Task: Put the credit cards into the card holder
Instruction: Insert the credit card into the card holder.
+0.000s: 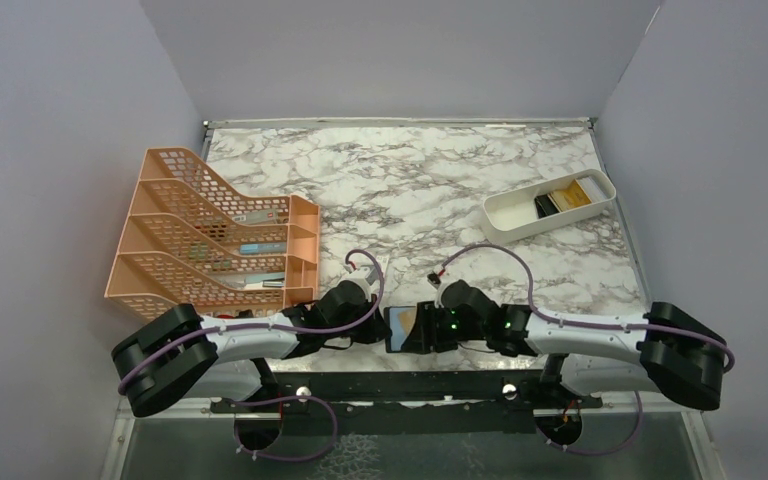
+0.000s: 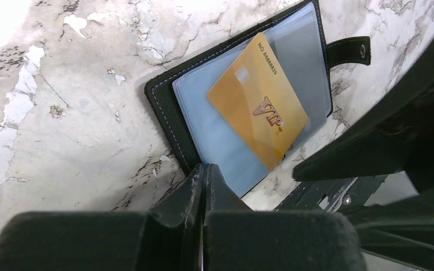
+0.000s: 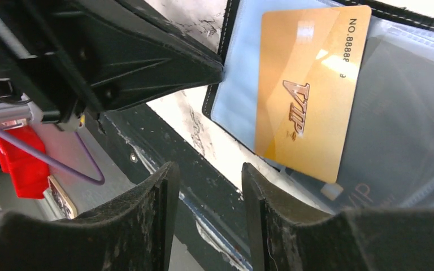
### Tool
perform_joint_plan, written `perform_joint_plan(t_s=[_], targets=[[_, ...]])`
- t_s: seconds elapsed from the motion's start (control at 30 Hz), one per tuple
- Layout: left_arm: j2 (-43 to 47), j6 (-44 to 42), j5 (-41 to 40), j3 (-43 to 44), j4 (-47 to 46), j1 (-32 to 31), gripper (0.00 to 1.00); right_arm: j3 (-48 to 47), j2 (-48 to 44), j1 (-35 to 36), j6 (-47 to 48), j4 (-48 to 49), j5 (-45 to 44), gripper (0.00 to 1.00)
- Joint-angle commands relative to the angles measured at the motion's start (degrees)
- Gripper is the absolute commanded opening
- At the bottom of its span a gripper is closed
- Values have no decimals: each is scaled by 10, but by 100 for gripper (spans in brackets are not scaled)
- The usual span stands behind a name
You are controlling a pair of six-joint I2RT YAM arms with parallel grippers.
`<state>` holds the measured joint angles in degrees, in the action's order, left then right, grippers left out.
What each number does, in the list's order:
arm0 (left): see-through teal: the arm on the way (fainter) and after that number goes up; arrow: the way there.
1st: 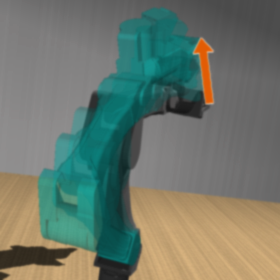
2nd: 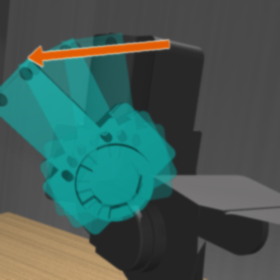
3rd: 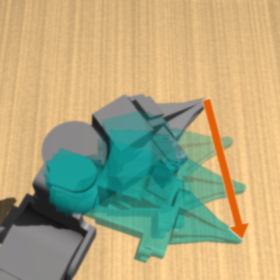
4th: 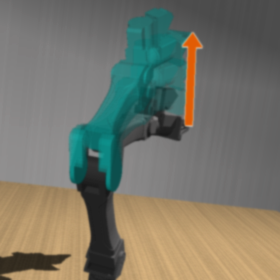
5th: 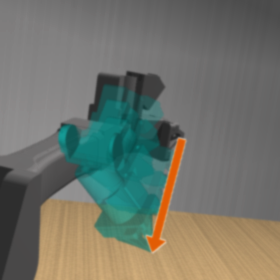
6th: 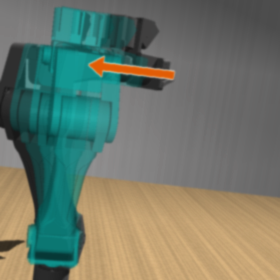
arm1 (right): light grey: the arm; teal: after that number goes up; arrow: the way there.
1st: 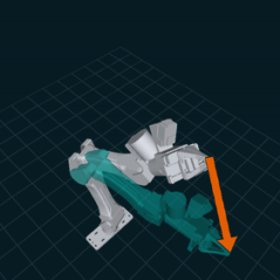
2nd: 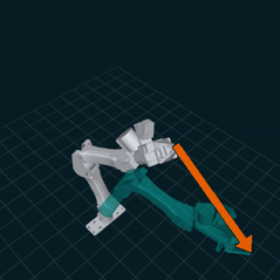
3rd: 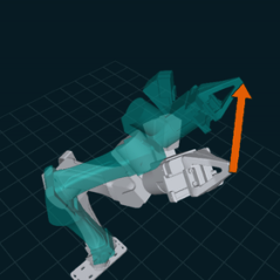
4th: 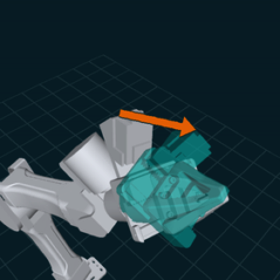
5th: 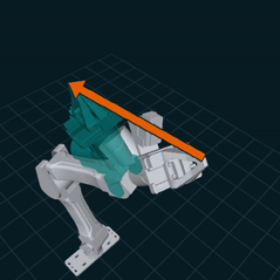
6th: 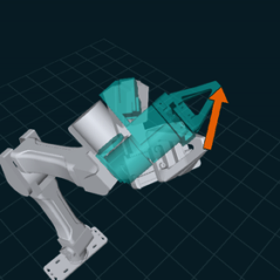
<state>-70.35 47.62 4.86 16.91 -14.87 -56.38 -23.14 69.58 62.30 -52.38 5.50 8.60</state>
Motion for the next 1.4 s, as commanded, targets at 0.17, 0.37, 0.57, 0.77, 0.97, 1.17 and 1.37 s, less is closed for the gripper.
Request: perform_joint_plan(t_s=[0.17, 0.37, 0.57, 0.77, 0.97, 1.17, 1.37], targets=[[1, 5, -4, -10, -10, -4, 0, -18, -75, 3, 20, -136, -105, 56], [5, 6, -4, -12, -11, -4, 0, -30, -51, 3, 21, -150, -140, 60], [9, 7, -5, -14, -11, -5, 0, -29, -42, 3, 21, -142, -151, 60], [6, 6, -4, -12, -11, -5, 0, -40, -36, 3, 30, -150, -161, 60], [6, 6, -2, -11, -10, -5, 0, -47, -10, 3, 23, -142, -132, 59], [9, 7, -4, -12, -10, -6, 0, -19, 18, 3, -14, -61, -71, 58], [8, 8, -2, -12, -11, -6, 0, -12, 47, 4, -36, -26, -81, 57]])
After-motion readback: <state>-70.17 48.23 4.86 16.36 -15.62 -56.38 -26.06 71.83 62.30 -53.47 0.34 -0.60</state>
